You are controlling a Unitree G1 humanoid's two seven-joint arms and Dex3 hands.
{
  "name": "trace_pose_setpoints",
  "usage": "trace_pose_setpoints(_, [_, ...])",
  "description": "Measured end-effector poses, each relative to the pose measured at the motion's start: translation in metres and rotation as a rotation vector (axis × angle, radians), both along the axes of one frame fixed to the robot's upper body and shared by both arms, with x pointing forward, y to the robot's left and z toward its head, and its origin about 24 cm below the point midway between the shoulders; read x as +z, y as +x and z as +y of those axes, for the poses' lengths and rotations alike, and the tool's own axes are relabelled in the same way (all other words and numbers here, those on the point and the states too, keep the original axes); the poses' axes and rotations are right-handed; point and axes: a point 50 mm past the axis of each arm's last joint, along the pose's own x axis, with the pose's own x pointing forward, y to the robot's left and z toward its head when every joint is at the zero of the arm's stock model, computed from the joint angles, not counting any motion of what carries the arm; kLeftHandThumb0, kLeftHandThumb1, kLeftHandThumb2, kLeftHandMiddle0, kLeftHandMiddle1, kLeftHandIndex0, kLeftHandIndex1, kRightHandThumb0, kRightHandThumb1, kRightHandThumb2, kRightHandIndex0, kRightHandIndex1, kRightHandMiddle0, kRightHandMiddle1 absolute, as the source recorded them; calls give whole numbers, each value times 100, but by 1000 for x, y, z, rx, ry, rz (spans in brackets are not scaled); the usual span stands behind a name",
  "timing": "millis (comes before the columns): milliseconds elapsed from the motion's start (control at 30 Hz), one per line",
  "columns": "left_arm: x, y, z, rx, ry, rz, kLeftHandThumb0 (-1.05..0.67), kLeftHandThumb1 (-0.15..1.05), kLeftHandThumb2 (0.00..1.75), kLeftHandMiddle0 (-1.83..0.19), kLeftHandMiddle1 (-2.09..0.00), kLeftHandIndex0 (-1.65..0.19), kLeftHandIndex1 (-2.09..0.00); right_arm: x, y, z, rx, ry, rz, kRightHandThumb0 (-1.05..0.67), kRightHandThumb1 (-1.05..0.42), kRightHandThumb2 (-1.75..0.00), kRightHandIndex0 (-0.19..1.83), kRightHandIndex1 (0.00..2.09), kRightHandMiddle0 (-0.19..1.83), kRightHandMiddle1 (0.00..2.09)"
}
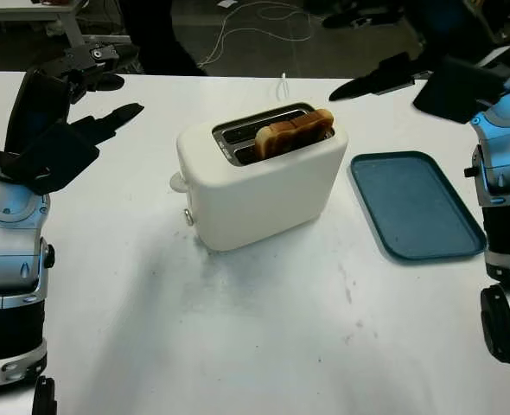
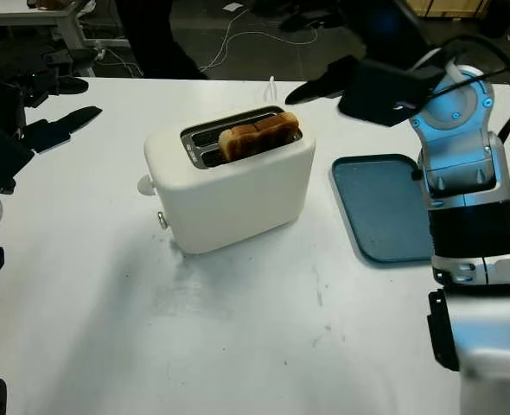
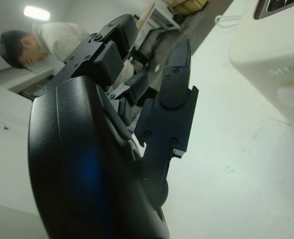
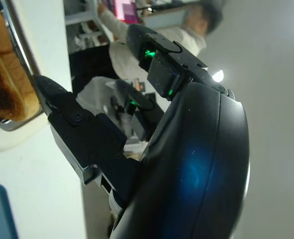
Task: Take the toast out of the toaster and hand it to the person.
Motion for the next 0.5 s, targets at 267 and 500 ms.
trace_pose_setpoints(267, [-2, 1, 1, 2, -1, 8, -29, 92, 6, -23, -93, -54, -21, -10, 1, 21, 46, -188, 31, -47, -42, -1, 93, 37, 95, 17])
trace_pose_setpoints(500, [-2, 1, 1, 9, 7, 8, -28, 92, 7, -23, -91, -53, -22, -25, 5, 28, 91, -270, 54, -56, -47, -1, 84, 40, 95, 14])
